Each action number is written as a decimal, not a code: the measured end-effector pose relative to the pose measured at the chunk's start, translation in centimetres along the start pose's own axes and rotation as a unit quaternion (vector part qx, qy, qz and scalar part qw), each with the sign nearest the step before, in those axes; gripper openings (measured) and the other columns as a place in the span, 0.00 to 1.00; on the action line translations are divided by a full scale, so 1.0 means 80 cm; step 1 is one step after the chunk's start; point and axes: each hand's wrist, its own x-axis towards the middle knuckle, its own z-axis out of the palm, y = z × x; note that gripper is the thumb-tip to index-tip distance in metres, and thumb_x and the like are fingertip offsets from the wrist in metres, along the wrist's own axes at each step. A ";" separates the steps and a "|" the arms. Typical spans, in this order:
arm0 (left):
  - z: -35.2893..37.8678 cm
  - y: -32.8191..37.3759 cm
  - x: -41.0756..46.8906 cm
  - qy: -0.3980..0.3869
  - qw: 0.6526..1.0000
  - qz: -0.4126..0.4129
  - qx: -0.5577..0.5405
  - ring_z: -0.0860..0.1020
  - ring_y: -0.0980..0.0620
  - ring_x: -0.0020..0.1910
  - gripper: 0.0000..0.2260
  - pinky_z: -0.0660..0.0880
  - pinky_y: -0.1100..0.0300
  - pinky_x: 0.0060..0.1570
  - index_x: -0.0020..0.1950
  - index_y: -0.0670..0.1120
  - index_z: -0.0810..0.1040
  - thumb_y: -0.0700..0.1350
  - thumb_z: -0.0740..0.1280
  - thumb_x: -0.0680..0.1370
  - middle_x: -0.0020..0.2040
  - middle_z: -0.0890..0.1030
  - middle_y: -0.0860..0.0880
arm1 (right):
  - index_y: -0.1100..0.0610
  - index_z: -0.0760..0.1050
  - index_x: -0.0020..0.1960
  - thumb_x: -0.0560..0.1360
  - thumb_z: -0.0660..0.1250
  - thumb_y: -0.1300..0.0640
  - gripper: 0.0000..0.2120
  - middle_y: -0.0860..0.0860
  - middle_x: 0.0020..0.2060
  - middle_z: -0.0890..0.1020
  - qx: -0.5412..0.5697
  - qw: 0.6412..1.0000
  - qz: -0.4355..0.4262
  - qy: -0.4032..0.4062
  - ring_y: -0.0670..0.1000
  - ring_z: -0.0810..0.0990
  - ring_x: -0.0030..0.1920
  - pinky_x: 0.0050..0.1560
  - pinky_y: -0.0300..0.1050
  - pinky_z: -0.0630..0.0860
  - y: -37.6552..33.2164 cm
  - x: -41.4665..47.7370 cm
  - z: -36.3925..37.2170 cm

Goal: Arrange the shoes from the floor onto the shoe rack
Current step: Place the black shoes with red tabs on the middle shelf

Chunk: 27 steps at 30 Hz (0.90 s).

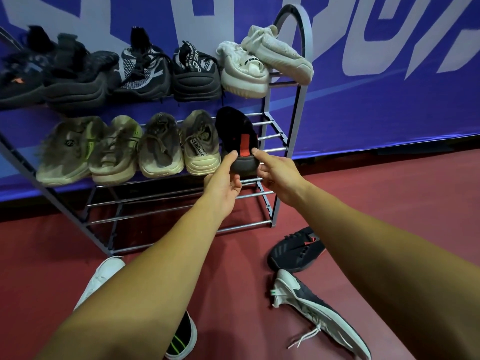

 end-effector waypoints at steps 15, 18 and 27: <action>-0.040 -0.056 0.010 -0.054 0.928 -0.028 0.368 0.76 0.56 0.35 0.03 0.67 0.64 0.33 0.45 0.50 0.79 0.48 0.67 0.76 0.44 0.81 0.50 | 0.57 0.78 0.51 0.78 0.69 0.50 0.10 0.52 0.38 0.79 -0.133 0.981 0.112 0.085 0.47 0.74 0.30 0.32 0.39 0.62 0.063 -0.020 -0.069; -0.047 -0.089 0.030 -0.062 0.880 -0.039 0.469 0.75 0.56 0.33 0.03 0.65 0.65 0.29 0.45 0.48 0.79 0.46 0.67 0.77 0.42 0.80 0.50 | 0.57 0.77 0.52 0.79 0.68 0.52 0.08 0.54 0.39 0.77 -0.137 0.977 0.141 0.087 0.48 0.71 0.30 0.31 0.40 0.58 0.097 -0.020 -0.091; -0.053 -0.198 0.100 -0.117 0.761 -0.065 0.635 0.73 0.47 0.30 0.08 0.65 0.63 0.29 0.37 0.44 0.77 0.46 0.67 0.74 0.33 0.78 0.43 | 0.57 0.73 0.34 0.78 0.68 0.53 0.15 0.56 0.29 0.75 -0.232 0.937 0.246 0.084 0.53 0.69 0.27 0.23 0.38 0.59 0.197 -0.012 -0.124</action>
